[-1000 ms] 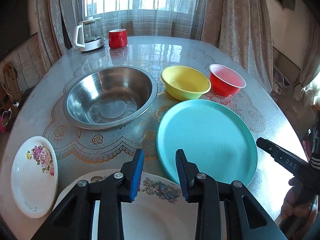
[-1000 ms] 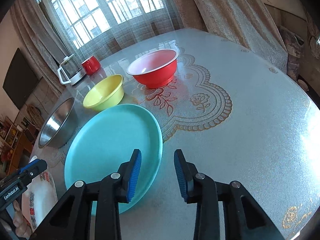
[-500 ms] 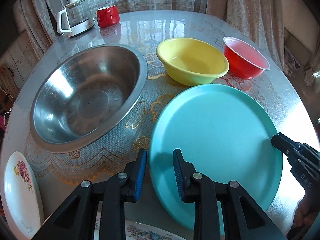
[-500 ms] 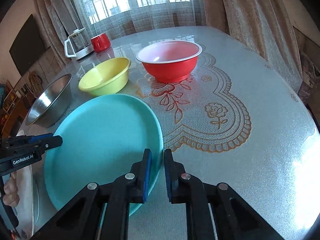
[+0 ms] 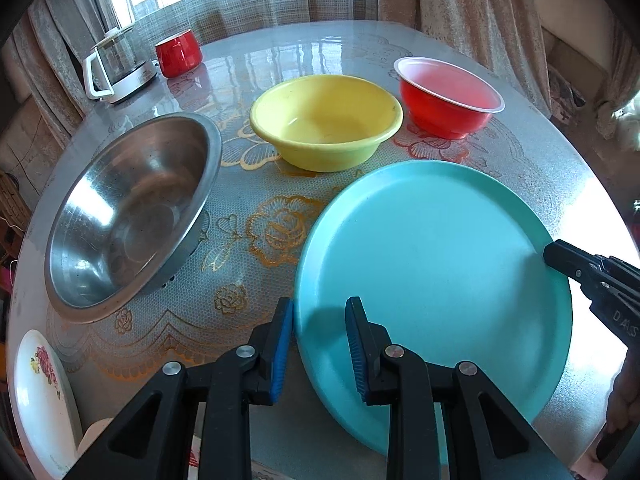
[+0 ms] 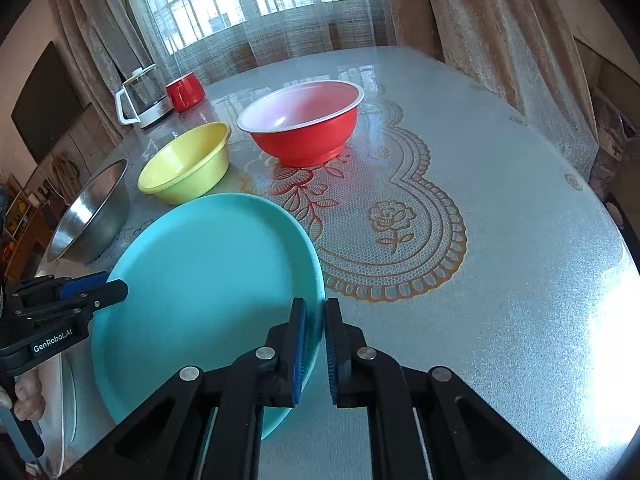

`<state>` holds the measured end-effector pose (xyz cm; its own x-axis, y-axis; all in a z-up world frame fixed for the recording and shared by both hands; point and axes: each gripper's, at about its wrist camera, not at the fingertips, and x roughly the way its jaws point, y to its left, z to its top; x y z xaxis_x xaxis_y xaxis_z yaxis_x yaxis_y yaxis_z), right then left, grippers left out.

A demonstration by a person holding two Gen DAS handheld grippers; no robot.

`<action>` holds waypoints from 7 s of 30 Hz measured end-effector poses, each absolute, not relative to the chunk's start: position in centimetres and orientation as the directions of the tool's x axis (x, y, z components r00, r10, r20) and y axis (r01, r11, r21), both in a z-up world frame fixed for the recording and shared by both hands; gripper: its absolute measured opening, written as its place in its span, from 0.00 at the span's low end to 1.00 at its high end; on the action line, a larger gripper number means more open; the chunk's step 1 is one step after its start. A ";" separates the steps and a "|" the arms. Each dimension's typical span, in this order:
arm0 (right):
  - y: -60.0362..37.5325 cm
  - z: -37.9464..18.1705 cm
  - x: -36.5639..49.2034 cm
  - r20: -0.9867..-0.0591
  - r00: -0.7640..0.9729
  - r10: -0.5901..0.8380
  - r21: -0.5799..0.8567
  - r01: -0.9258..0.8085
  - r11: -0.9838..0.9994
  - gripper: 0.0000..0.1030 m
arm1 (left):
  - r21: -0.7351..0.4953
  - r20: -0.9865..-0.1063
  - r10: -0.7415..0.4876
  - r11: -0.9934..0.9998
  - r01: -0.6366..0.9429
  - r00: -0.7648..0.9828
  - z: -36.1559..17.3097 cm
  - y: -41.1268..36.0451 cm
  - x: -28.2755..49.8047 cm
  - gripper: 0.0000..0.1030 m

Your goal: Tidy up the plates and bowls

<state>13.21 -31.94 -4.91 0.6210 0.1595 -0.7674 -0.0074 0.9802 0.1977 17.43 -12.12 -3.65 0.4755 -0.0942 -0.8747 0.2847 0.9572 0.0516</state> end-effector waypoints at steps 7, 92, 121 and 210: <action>-35.1 -4.8 12.3 -0.762 0.632 0.140 0.227 0.057 0.972 0.08 | 0.040 -0.871 -0.122 0.948 0.317 0.475 -3.7 -14.8 16.7 0.27; -6.1 -0.4 12.4 -0.620 0.393 0.679 0.513 -0.452 0.730 0.31 | -0.148 -0.712 0.135 0.931 -0.335 0.689 0.0 19.1 3.6 0.42; 5.7 -5.5 17.4 -0.811 0.282 0.513 0.312 -0.534 0.786 0.17 | -0.231 -0.729 -0.003 0.942 -0.242 0.684 -4.4 22.1 6.3 0.26; -37.2 -2.7 11.4 -0.648 0.644 0.408 0.497 -0.049 0.866 0.19 | -0.179 -0.761 -0.323 0.938 0.297 0.562 -0.3 -16.5 12.7 0.26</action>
